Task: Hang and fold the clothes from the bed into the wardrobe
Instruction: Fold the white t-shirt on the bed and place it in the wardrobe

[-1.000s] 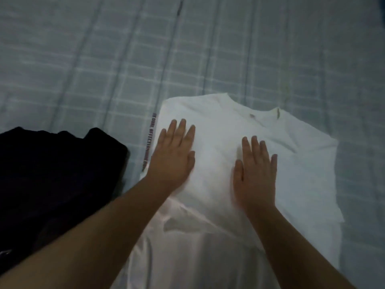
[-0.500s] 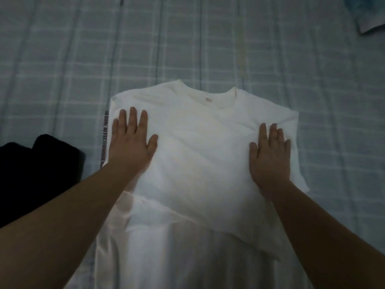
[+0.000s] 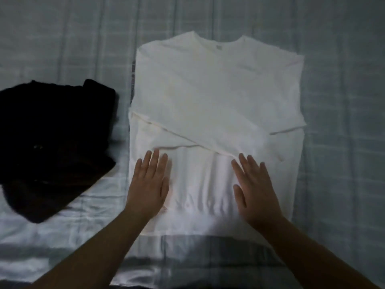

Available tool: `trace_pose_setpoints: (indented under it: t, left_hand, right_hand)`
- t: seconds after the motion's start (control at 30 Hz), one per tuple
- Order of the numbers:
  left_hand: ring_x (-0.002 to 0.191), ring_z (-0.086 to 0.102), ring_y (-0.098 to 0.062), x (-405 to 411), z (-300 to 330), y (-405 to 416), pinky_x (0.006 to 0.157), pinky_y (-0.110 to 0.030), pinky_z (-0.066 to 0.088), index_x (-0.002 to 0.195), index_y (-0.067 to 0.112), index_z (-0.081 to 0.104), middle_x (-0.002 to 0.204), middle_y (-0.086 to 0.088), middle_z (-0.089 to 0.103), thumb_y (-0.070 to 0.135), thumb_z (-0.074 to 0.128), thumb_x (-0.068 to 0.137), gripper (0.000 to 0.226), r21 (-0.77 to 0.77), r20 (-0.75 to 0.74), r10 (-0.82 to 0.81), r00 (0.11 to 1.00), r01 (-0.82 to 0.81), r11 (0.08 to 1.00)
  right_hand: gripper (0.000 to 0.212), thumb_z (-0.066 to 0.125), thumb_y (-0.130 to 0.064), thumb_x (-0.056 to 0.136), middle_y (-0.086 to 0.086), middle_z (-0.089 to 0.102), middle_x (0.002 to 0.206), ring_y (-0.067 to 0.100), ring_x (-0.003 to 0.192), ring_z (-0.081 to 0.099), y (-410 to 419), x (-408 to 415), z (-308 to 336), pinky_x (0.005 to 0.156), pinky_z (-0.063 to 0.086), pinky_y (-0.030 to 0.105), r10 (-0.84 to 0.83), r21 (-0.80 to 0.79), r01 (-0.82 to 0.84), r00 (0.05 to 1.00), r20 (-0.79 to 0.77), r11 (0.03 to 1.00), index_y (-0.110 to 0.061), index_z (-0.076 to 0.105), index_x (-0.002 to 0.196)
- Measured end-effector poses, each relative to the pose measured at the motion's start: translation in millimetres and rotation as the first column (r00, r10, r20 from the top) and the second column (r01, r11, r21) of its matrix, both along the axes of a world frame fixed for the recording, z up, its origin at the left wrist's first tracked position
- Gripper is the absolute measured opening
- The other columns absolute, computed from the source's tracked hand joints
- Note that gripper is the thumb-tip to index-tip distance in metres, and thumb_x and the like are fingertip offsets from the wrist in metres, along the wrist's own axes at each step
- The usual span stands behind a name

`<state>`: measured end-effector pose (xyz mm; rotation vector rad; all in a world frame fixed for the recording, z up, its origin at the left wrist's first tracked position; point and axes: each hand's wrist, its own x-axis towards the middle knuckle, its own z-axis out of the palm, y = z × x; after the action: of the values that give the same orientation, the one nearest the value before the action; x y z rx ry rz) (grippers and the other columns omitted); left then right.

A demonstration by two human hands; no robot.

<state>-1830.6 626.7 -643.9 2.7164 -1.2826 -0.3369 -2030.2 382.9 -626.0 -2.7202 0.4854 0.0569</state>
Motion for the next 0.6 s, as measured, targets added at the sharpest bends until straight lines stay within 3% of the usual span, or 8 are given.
trace_pose_setpoints:
  t: [0.23, 0.37, 0.47, 0.5, 0.53, 0.6]
  left_hand:
    - [0.15, 0.017, -0.035, -46, -30, 78, 0.121, -0.054, 0.017, 0.155, 0.008, 0.027, 0.161, -0.019, 0.023, 0.036, 0.023, 0.102, 0.06, 0.134, 0.01, -0.01, 1.0, 0.009, 0.991]
    - [0.151, 0.013, -0.036, -49, -27, 83, 0.122, -0.052, 0.011, 0.156, 0.009, 0.025, 0.161, -0.021, 0.02, 0.037, 0.027, 0.101, 0.061, 0.12, -0.04, 0.074, 0.996, -0.069, 0.99]
    - [0.152, 0.007, -0.038, -56, -16, 99, 0.121, -0.054, 0.016, 0.154, 0.003, 0.026, 0.161, -0.023, 0.02, 0.034, 0.025, 0.103, 0.059, 0.048, -0.08, 0.043, 0.996, -0.039, 0.998]
    - [0.151, 0.011, -0.037, -62, -9, 101, 0.121, -0.054, 0.02, 0.153, 0.002, 0.028, 0.16, -0.021, 0.022, 0.031, 0.029, 0.103, 0.057, -0.008, -0.113, 0.078, 0.991, -0.079, 0.997]
    - [0.149, 0.018, -0.035, -69, -1, 101, 0.12, -0.051, 0.024, 0.151, 0.004, 0.031, 0.159, -0.018, 0.025, 0.026, 0.039, 0.102, 0.055, -0.073, -0.192, 0.202, 0.96, -0.219, 0.973]
    - [0.133, 0.041, -0.029, -80, 13, 98, 0.112, -0.045, 0.038, 0.148, 0.011, 0.035, 0.149, -0.014, 0.036, 0.017, 0.056, 0.096, 0.056, -0.116, -0.408, 0.516, 0.754, -0.603, 0.789]
  right_hand:
    - [0.058, 0.032, -0.034, 0.1, 0.01, 0.022, 0.163, 0.031, 0.15, 0.021, 36, -88, -44, 0.121, 0.015, 0.053, -0.088, -0.123, 0.068, 0.983, -0.162, 0.99, -0.014, 0.03, 0.155]
    - [0.059, 0.037, -0.032, 0.099, 0.005, 0.017, 0.165, 0.022, 0.153, 0.011, 45, -89, -33, 0.124, 0.007, 0.047, -0.185, -0.06, 0.18, 0.977, -0.107, 0.982, -0.019, 0.026, 0.156]
    - [0.054, 0.047, -0.022, 0.095, 0.013, 0.034, 0.158, 0.028, 0.148, 0.027, 53, -109, -21, 0.122, 0.02, 0.046, -0.338, 0.002, 0.338, 0.94, 0.041, 0.941, -0.012, 0.043, 0.148]
    - [0.051, 0.049, -0.021, 0.094, 0.017, 0.042, 0.152, 0.032, 0.143, 0.034, 54, -118, -19, 0.119, 0.025, 0.046, -0.439, 0.018, 0.439, 0.895, 0.081, 0.898, -0.008, 0.049, 0.143]
    - [0.05, 0.051, -0.023, 0.092, 0.021, 0.047, 0.146, 0.035, 0.138, 0.04, 54, -127, -20, 0.117, 0.029, 0.045, -0.555, 0.056, 0.552, 0.826, 0.097, 0.832, -0.004, 0.053, 0.138]
    - [0.051, 0.055, -0.027, 0.087, 0.025, 0.055, 0.131, 0.04, 0.124, 0.049, 54, -140, -19, 0.11, 0.033, 0.043, -0.752, 0.179, 0.736, 0.659, 0.031, 0.652, -0.001, 0.055, 0.131]
